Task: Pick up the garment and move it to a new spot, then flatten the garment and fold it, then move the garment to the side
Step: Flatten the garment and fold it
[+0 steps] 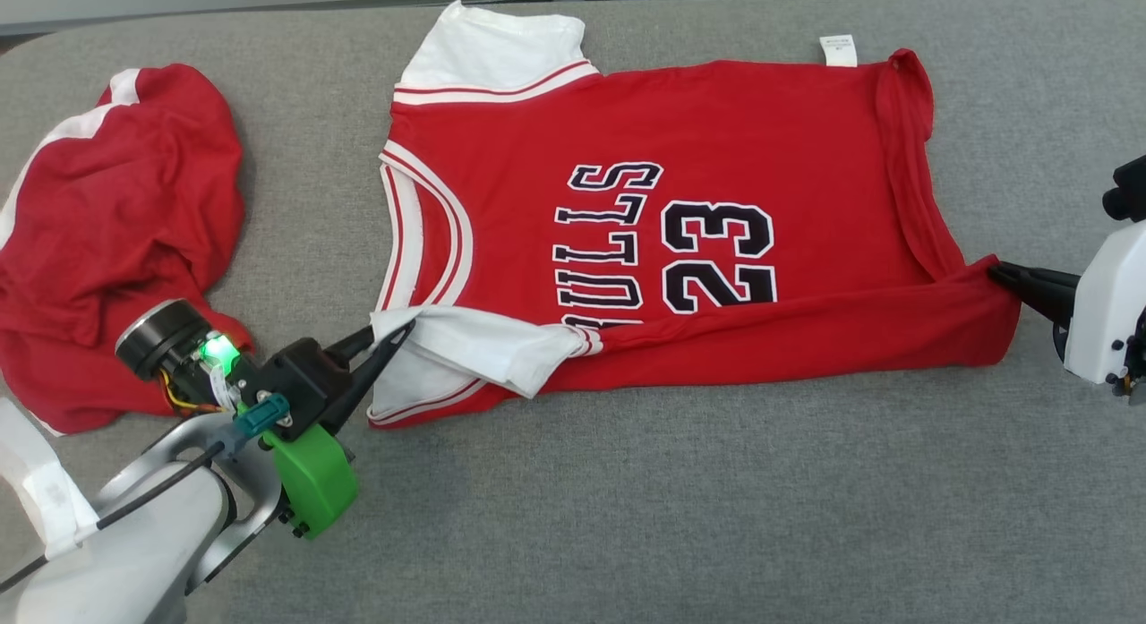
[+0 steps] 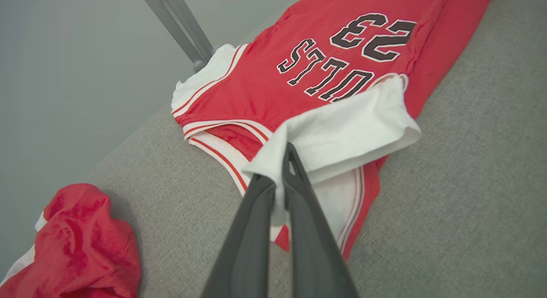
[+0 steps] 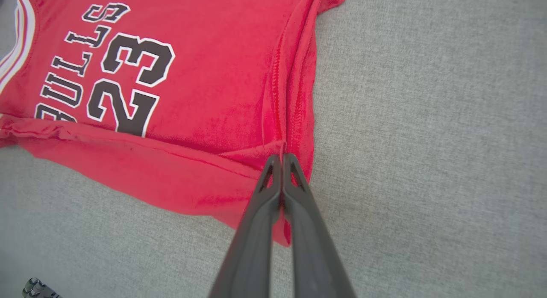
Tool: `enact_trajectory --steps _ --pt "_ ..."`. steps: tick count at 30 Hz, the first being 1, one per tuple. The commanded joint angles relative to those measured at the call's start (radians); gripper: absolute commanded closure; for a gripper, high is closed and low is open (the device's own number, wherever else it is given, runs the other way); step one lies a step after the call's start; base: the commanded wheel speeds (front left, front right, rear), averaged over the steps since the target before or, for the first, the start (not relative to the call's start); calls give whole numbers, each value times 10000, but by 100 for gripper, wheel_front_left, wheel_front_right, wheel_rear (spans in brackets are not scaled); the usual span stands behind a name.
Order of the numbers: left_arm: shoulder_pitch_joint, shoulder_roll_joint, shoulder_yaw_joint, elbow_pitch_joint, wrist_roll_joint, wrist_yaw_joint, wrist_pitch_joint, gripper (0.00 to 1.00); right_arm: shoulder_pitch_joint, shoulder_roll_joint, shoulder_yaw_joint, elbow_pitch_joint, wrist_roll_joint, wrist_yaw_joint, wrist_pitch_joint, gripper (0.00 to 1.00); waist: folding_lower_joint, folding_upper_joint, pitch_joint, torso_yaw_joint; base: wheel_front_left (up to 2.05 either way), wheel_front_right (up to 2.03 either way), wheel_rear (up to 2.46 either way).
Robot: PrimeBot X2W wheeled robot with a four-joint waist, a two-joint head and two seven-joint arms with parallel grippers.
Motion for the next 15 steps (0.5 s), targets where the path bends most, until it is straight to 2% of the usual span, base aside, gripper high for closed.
enact_trajectory --steps 1,15 --pt "-330 23 -111 152 -84 -10 -83 100 -152 70 -26 84 -141 -15 -57 100 0 0 272 -18 0 0 0" --pt "-2250 -77 -816 1728 -596 -13 -746 100 -812 627 308 520 -802 -15 -466 100 0 0 657 -174 0 0 0"
